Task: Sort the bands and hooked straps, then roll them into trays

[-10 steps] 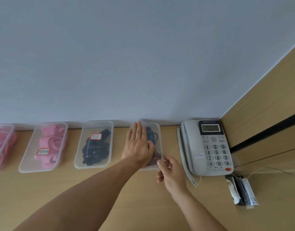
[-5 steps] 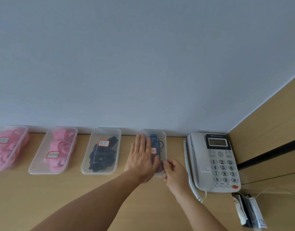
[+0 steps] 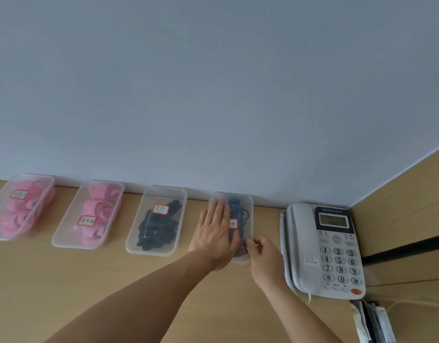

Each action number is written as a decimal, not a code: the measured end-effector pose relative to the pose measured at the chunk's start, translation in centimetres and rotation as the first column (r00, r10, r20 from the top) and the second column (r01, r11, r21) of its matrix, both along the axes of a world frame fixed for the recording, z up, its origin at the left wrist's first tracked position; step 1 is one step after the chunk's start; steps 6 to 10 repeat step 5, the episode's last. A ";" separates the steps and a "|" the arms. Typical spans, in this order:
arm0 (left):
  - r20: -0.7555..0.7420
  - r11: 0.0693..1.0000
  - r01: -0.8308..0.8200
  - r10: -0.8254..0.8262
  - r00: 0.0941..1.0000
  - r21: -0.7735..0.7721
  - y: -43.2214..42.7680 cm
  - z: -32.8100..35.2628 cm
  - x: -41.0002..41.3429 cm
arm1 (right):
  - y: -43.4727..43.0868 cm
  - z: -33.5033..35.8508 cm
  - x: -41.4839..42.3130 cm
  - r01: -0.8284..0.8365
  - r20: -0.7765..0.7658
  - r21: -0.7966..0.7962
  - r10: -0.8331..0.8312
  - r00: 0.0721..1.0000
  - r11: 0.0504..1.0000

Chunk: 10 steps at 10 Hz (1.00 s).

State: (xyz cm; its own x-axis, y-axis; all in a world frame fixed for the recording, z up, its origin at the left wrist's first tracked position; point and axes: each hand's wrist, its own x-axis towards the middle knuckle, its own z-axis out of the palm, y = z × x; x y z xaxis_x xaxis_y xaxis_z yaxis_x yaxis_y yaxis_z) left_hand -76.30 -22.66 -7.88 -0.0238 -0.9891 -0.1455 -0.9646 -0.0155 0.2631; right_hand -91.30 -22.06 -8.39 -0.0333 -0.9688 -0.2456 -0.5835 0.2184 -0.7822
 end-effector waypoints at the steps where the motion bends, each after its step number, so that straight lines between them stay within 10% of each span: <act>1: -0.001 0.998 0.013 -0.013 1.000 0.054 -0.4 0.0 0.1 | -0.2 0.0 -0.1 -0.013 -0.028 0.019 0.013 1.000 1.000; 5: -0.049 0.976 0.217 -0.218 0.975 -0.025 5.7 3.2 4.8 | 1.2 4.2 1.1 -0.062 -0.429 -0.020 0.047 0.902 0.998; 10: -0.049 0.976 0.217 -0.218 0.975 -0.025 5.7 3.2 4.8 | 1.2 4.2 1.1 -0.062 -0.429 -0.020 0.047 0.902 0.998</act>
